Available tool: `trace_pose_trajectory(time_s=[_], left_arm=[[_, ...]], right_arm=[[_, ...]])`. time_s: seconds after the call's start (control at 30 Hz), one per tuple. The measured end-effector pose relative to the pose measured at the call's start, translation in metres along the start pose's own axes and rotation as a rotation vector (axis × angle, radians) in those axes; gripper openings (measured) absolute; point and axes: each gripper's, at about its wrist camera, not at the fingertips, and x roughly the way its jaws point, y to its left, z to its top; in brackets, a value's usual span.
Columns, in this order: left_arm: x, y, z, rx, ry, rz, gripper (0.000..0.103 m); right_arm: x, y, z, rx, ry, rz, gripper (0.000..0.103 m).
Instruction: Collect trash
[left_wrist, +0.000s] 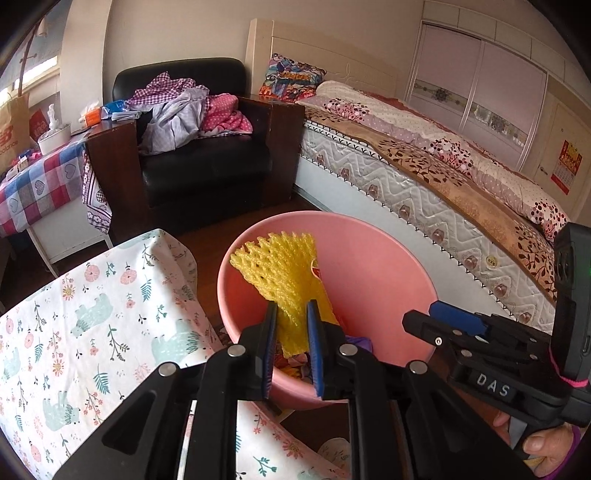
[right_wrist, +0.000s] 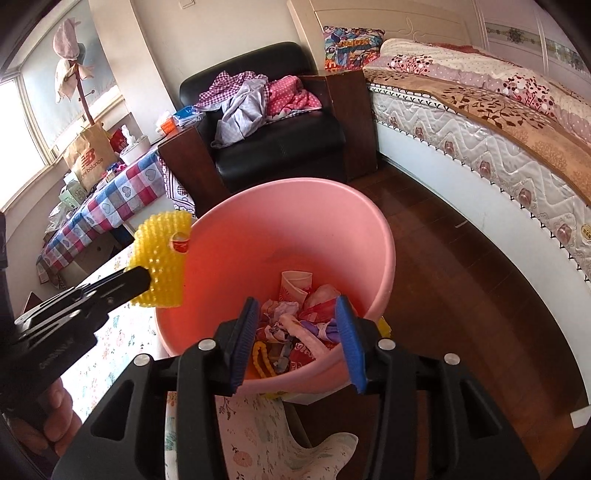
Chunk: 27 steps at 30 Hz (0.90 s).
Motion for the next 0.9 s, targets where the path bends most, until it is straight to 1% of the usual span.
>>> trace_pose_trajectory(time_s=[0.07,0.13,0.3,0.43,0.67,0.9], left_arm=[[0.002,-0.002,0.001,-0.003,0.006,-0.004,0.02],[0.004,-0.002,0.001,-0.012,0.011,0.0,0.033],[0.0,-0.007,0.002,-0.006,-0.001,-0.009,0.043],[-0.006,-0.009,0.001,-0.003,-0.016,-0.008,0.045],[-0.017,-0.007,0.001,-0.018,-0.035,-0.009,0.046],[-0.032,-0.004,0.001,-0.032,-0.061,-0.003,0.051]], right_arm=[[-0.001,-0.002,-0.002,-0.001,0.003,-0.001,0.044],[-0.001,-0.003,-0.002,-0.001,0.006,-0.003,0.044],[-0.001,-0.003,-0.004,-0.004,0.005,-0.005,0.044],[-0.005,0.001,-0.006,-0.014,-0.001,-0.005,0.044],[-0.013,0.009,-0.004,-0.035,-0.015,-0.003,0.044],[-0.024,0.018,-0.004,-0.058,-0.041,0.013,0.044]])
